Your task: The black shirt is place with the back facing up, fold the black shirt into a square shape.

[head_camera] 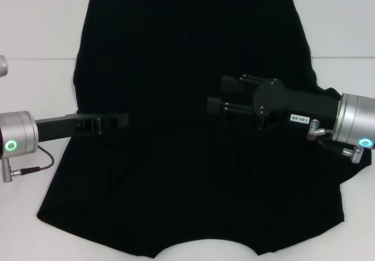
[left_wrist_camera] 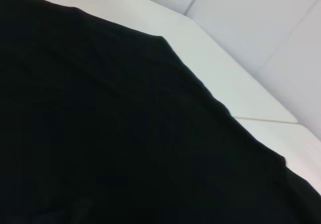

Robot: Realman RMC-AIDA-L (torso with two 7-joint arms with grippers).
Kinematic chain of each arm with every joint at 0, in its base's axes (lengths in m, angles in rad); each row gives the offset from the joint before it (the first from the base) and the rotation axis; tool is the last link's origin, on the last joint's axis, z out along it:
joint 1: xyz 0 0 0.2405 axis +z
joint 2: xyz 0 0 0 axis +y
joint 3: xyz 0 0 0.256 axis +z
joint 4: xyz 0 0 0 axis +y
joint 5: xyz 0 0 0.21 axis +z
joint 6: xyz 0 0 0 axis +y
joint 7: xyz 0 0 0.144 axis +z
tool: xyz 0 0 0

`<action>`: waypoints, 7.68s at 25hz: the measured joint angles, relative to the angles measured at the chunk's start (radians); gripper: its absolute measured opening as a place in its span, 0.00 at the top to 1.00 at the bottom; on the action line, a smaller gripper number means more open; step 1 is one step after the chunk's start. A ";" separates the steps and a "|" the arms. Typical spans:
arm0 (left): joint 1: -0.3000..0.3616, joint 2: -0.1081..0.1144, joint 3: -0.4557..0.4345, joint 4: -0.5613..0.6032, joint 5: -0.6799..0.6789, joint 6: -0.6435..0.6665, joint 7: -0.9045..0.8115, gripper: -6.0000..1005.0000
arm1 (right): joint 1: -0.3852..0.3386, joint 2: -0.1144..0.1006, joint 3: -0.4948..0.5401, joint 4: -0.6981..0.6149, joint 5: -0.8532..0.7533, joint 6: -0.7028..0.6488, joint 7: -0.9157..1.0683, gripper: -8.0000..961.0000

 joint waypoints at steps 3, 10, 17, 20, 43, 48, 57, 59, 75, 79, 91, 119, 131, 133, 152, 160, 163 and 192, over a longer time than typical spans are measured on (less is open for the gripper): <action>-0.004 0.001 0.004 0.001 -0.008 0.045 0.003 0.71 | -0.004 -0.003 0.000 -0.007 0.001 0.002 0.010 0.24; -0.010 0.000 0.005 -0.036 -0.140 0.217 0.153 0.53 | -0.020 -0.039 0.007 -0.040 -0.011 0.043 0.198 0.24; -0.043 -0.009 0.013 -0.151 -0.161 0.276 0.457 0.25 | -0.054 -0.107 0.008 -0.122 -0.165 0.107 0.591 0.24; -0.047 -0.029 0.056 -0.162 -0.158 0.267 0.570 0.18 | -0.076 -0.133 0.012 -0.143 -0.228 0.144 0.715 0.24; -0.056 -0.050 0.258 -0.160 -0.156 0.127 0.664 0.13 | -0.144 -0.183 0.118 -0.188 -0.578 0.278 1.076 0.24; -0.056 -0.050 0.259 -0.161 -0.157 0.127 0.664 0.13 | -0.140 -0.175 0.110 -0.184 -0.580 0.291 1.073 0.24; -0.055 -0.050 0.260 -0.162 -0.157 0.125 0.664 0.13 | -0.131 -0.158 0.084 -0.149 -0.584 0.340 1.070 0.24; -0.055 -0.050 0.260 -0.161 -0.157 0.125 0.662 0.13 | -0.125 -0.157 0.072 -0.138 -0.583 0.355 1.070 0.24; -0.053 -0.050 0.260 -0.159 -0.158 0.111 0.658 0.13 | -0.129 -0.139 0.072 -0.145 -0.584 0.371 1.071 0.43; -0.051 -0.050 0.259 -0.159 -0.161 0.111 0.658 0.13 | -0.136 -0.135 0.078 -0.158 -0.580 0.372 1.071 0.62; -0.050 -0.050 0.255 -0.162 -0.165 0.116 0.657 0.13 | -0.149 -0.139 0.128 -0.159 -0.578 0.374 1.045 0.94; -0.046 -0.050 0.254 -0.167 -0.170 0.122 0.655 0.13 | -0.154 -0.133 0.322 -0.145 -0.574 0.442 0.926 0.95; -0.051 -0.050 0.253 -0.161 -0.168 0.115 0.643 0.13 | -0.070 -0.103 0.313 -0.144 -0.574 0.438 0.922 0.94; -0.051 -0.050 0.252 -0.161 -0.168 0.113 0.643 0.13 | -0.049 -0.094 0.308 -0.144 -0.574 0.427 0.911 0.94; -0.048 -0.050 0.250 -0.161 -0.170 0.109 0.635 0.13 | 0.061 -0.047 0.145 -0.149 -0.575 0.312 0.905 0.91; -0.053 -0.050 0.250 -0.160 -0.170 0.096 0.634 0.13 | 0.074 -0.045 0.118 -0.145 -0.579 0.313 0.918 0.90; -0.053 -0.049 0.251 -0.160 -0.170 0.088 0.634 0.13 | 0.074 -0.045 0.112 -0.148 -0.579 0.309 0.924 0.90; -0.050 -0.048 0.249 -0.151 -0.171 0.074 0.602 0.13 | -0.014 -0.057 0.104 -0.195 -0.330 0.160 0.827 0.48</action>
